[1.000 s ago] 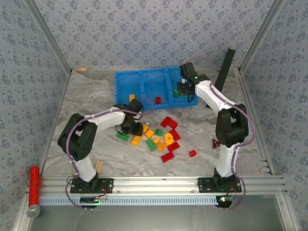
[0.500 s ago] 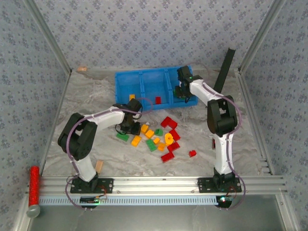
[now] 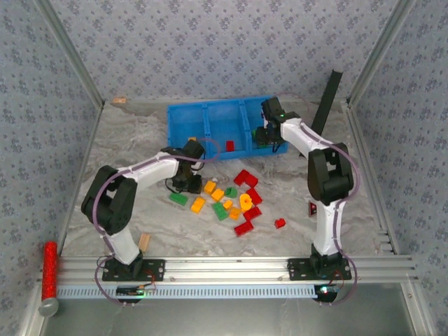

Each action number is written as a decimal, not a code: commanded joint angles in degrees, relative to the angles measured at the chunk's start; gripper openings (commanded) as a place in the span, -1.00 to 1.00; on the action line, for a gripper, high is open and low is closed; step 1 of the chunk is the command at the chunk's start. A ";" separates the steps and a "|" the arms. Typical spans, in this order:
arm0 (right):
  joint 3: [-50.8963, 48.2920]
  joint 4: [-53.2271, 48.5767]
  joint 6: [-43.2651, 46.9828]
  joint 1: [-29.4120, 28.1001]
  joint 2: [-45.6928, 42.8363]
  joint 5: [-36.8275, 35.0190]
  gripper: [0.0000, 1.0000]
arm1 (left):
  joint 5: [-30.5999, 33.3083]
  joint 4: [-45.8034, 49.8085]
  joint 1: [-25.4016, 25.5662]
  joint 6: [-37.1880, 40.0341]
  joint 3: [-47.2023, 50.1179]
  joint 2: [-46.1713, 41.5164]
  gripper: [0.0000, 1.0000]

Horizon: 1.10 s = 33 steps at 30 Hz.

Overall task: Sort the legos into containers by color
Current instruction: Place the lego in the container.

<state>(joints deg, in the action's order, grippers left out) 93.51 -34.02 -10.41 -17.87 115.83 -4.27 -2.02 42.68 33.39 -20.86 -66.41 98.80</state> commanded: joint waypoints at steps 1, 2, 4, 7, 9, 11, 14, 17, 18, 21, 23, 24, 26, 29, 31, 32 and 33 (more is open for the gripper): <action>-2.54 0.56 0.76 -0.25 -6.68 1.37 0.10 | 1.13 5.51 0.89 1.54 -7.03 -4.00 -0.65; -3.53 0.30 0.75 -0.46 -8.22 1.30 0.10 | 1.28 6.16 1.57 1.86 -8.75 -4.14 -0.65; -5.86 0.02 0.51 -0.93 -11.35 0.90 0.10 | 1.58 6.96 2.71 2.55 -12.17 -3.77 -0.65; -10.38 -0.13 -0.41 -1.89 -16.76 0.89 0.11 | 1.89 7.04 3.96 3.48 -17.52 -1.99 -0.65; -14.88 -0.17 -2.05 -2.98 -21.30 0.86 0.11 | 2.07 6.02 4.45 3.95 -20.66 0.08 -0.65; -19.60 -0.17 -4.02 -4.35 -25.81 0.94 0.12 | 2.10 5.11 4.52 4.40 -23.69 2.53 -0.65; -27.75 -0.09 -7.45 -7.24 -32.62 0.67 0.14 | 2.46 3.97 4.52 5.19 -27.95 7.07 -0.65; -33.76 1.45 -11.19 -9.39 -37.52 2.27 0.17 | 4.00 3.88 4.57 6.30 -32.26 12.03 -0.65; -35.27 1.75 -12.88 -10.26 -38.90 2.23 0.18 | 4.96 4.36 4.51 6.80 -34.24 13.89 -0.66; -39.95 3.35 -16.87 -13.94 -43.20 0.32 0.23 | 6.05 6.76 4.29 8.39 -40.79 20.25 -0.66; -42.15 3.88 -18.65 -16.17 -45.69 -1.04 0.28 | 6.15 7.99 4.10 9.05 -44.90 24.29 -0.67; -43.15 3.96 -19.16 -16.99 -46.78 -1.67 0.31 | 5.99 8.97 3.99 9.32 -48.27 26.46 -0.67; -44.40 4.11 -18.73 -18.58 -48.50 -2.49 0.34 | 5.79 10.06 3.71 9.34 -52.30 30.06 -0.68; -45.85 5.33 -14.86 -19.92 -50.41 -2.15 0.31 | 4.44 10.75 3.16 8.45 -56.74 34.18 -0.67; -46.06 6.26 -11.09 -19.87 -50.08 -1.32 0.32 | 4.30 11.08 3.02 7.87 -58.38 36.05 -0.62; -46.01 6.65 -8.79 -19.84 -49.57 -0.96 0.34 | 4.24 11.24 2.94 7.62 -58.96 36.68 -0.58; -45.89 6.89 -6.96 -19.69 -48.82 -0.62 0.36 | 4.22 11.22 3.00 7.44 -59.18 37.11 -0.53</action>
<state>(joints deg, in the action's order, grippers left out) 48.12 -29.10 -23.18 -37.54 66.26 -4.73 2.66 51.16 36.73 -13.10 -122.67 134.43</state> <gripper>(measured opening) 0.673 0.313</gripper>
